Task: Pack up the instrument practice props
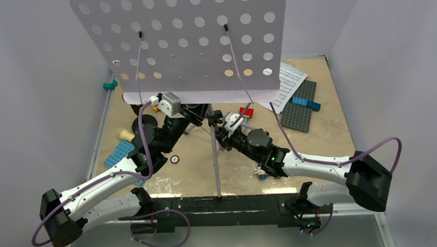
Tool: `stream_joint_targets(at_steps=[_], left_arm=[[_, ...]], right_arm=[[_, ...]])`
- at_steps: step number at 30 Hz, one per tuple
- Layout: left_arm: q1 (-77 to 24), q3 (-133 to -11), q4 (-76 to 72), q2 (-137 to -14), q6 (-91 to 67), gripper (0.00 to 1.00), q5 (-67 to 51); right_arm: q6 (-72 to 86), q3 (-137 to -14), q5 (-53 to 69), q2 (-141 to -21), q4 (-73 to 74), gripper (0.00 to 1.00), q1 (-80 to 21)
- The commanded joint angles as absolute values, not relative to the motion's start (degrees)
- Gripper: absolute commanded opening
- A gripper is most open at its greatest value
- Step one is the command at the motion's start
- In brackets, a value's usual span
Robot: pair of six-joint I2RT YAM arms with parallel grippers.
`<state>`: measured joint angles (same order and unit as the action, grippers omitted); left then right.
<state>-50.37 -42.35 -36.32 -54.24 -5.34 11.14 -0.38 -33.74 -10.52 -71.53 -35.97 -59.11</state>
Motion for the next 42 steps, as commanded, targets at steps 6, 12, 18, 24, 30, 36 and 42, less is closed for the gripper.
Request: stream_joint_targets(at_steps=[6,12,18,24,30,36,42], left_arm=[[-49.75,-45.81,-30.57,-54.26,-2.99,0.00,13.49],[-49.75,-45.43,-30.68,-53.79,-2.99,0.00,12.04],[-49.83,-41.63,-29.82,-54.67,-5.12,0.00,10.90],[-50.52,-36.67,-31.05,-56.37,-8.02,0.00,11.47],[-51.50,-33.05,-33.48,-57.55,-9.04,0.00,12.65],[-51.90,-30.47,-34.78,-58.05,-9.98,0.00,14.08],[-52.21,-28.38,-35.93,-58.97,-10.76,0.00,15.23]], right_arm=[[6.35,-40.54,-6.66,-62.06,-45.40,0.00,-60.73],[4.36,-36.60,-6.53,-62.17,-45.59,0.00,-61.01],[3.59,-31.81,-7.87,-65.83,-49.14,0.00,-61.05],[3.78,-28.22,-9.35,-68.50,-51.31,0.00,-61.01],[5.27,-26.46,-10.08,-70.74,-51.56,0.24,-61.07],[6.75,-24.37,-10.26,-71.41,-51.78,0.43,-61.08],[8.84,-21.95,-10.37,-74.41,-53.35,0.49,-61.00]])
